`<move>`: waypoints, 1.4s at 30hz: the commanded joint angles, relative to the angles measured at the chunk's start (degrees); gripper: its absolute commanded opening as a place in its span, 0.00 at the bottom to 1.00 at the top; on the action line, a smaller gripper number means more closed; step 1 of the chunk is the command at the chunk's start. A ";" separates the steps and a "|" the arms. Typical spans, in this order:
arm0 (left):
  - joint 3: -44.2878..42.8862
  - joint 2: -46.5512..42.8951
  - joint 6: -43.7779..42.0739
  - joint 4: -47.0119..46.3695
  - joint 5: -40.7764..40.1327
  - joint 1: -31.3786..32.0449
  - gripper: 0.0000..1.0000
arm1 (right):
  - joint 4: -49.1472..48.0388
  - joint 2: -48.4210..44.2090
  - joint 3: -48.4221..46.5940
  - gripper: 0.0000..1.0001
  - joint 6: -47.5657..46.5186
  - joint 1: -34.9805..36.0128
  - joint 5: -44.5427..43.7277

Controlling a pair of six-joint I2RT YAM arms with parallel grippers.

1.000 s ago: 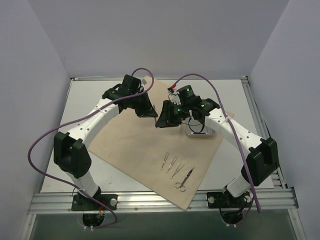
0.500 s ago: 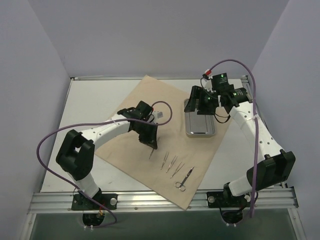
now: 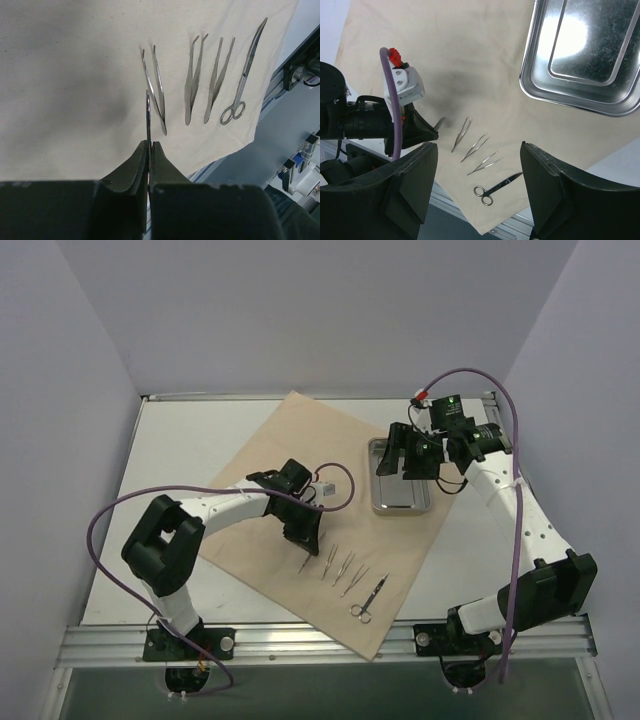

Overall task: Open and lay out the surgical kit
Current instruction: Place the medical item in the surgical kit.

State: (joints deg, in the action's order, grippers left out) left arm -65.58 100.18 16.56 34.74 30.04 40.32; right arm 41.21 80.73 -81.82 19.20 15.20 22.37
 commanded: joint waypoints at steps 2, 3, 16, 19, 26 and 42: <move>-0.95 2.47 -2.84 -2.66 1.51 0.38 0.02 | 1.77 -2.42 0.79 0.68 -1.18 -0.70 -0.05; -1.39 2.65 -2.93 -2.84 1.68 0.47 0.02 | 1.68 -2.51 0.79 0.68 -1.18 -0.79 -0.13; -3.58 6.25 -5.22 -0.73 -0.16 0.38 0.06 | -0.25 -3.21 4.12 0.68 -0.22 -0.96 0.13; -4.38 7.04 -5.48 -0.11 -0.69 0.38 0.11 | -0.78 -3.21 4.83 0.68 -0.04 -0.88 0.48; -5.08 8.10 -5.48 0.24 -1.92 0.38 0.19 | -1.13 -2.77 5.01 0.68 -0.22 -0.96 0.66; -3.41 0.47 -1.79 1.46 -9.12 -1.29 0.48 | -1.66 -3.38 6.41 0.69 -0.57 -0.96 0.57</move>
State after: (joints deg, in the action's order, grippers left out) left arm -68.20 106.45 13.87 35.03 24.03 40.18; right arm 39.77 79.66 -75.68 19.18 14.61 22.55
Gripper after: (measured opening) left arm 0.471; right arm 0.684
